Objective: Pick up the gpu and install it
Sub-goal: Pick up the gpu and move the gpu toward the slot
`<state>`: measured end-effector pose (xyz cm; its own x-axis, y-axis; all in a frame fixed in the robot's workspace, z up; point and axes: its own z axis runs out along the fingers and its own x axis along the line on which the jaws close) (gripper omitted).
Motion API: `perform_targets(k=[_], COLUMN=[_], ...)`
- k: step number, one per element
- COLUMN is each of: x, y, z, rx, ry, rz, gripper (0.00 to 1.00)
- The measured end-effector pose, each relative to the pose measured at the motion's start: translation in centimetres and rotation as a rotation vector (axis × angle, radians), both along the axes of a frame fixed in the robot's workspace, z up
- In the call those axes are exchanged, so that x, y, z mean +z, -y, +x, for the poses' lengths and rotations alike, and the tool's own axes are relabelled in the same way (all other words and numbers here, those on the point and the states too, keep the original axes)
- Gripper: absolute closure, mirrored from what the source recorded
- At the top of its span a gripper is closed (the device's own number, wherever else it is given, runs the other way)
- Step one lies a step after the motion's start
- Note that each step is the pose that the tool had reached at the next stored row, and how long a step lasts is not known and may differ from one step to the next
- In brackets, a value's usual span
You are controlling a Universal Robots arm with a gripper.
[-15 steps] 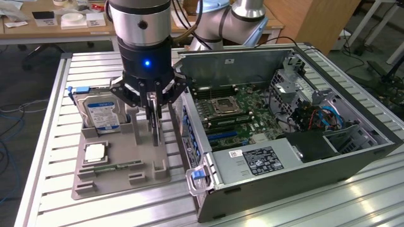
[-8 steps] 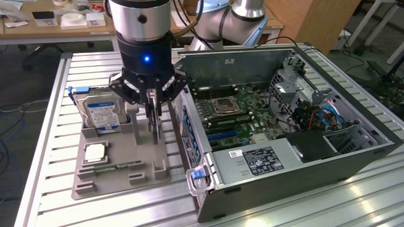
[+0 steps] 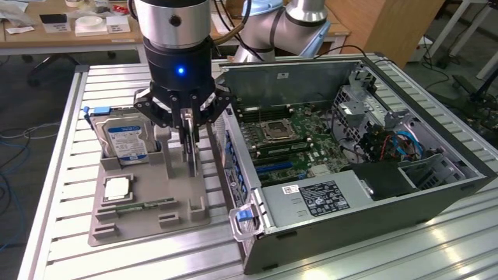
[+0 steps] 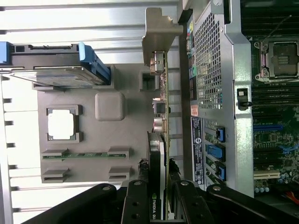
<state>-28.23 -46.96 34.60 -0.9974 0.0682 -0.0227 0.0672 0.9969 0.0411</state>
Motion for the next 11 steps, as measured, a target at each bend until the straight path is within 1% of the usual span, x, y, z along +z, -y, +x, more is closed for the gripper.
perform_targets(k=[4,11], x=[0.10,1.13], y=[0.00,0.00], z=[0.0,0.0], rx=[0.000,0.000], ry=[-0.0003,-0.0002], rz=[-0.0003,0.0000], gripper=[0.73,0.73])
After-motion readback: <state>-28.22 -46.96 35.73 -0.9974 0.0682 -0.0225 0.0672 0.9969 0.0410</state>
